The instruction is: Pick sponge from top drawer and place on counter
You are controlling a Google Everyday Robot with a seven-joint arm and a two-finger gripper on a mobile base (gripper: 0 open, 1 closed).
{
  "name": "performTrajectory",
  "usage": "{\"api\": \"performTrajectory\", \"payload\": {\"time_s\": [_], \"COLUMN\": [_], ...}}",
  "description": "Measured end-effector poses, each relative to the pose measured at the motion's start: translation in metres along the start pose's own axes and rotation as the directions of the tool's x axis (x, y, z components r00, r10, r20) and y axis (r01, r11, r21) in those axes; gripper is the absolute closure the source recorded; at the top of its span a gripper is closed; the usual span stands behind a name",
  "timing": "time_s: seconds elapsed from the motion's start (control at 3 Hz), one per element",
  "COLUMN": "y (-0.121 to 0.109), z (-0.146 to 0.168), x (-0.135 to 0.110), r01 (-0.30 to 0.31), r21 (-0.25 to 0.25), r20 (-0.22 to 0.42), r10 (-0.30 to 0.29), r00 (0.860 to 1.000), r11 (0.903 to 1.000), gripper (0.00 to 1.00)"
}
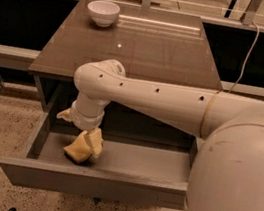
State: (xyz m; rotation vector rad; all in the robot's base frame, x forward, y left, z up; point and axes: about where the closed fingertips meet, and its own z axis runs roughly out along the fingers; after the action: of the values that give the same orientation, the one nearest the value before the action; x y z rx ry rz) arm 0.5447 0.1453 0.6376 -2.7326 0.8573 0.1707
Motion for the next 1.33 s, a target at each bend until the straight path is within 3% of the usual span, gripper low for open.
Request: {"api": "performTrajectory", "payload": {"time_s": [0.33,0.67,1.33], "y": [0.004,0.007,0.006], "z": [0.029,0.041,0.038], "x": [0.002,0.003,0.003], "r01": [0.047,0.080,0.082], "r21": [-0.084,-0.137,-0.137], "r20": [0.021,0.033,0.031], "r10": [-0.045,-0.076,-0.079], "r00": [0.999,0.997,0.996], "r11": [0.9953,0.9874,0.9872], "gripper": [0.18,0.49,0.93]}}
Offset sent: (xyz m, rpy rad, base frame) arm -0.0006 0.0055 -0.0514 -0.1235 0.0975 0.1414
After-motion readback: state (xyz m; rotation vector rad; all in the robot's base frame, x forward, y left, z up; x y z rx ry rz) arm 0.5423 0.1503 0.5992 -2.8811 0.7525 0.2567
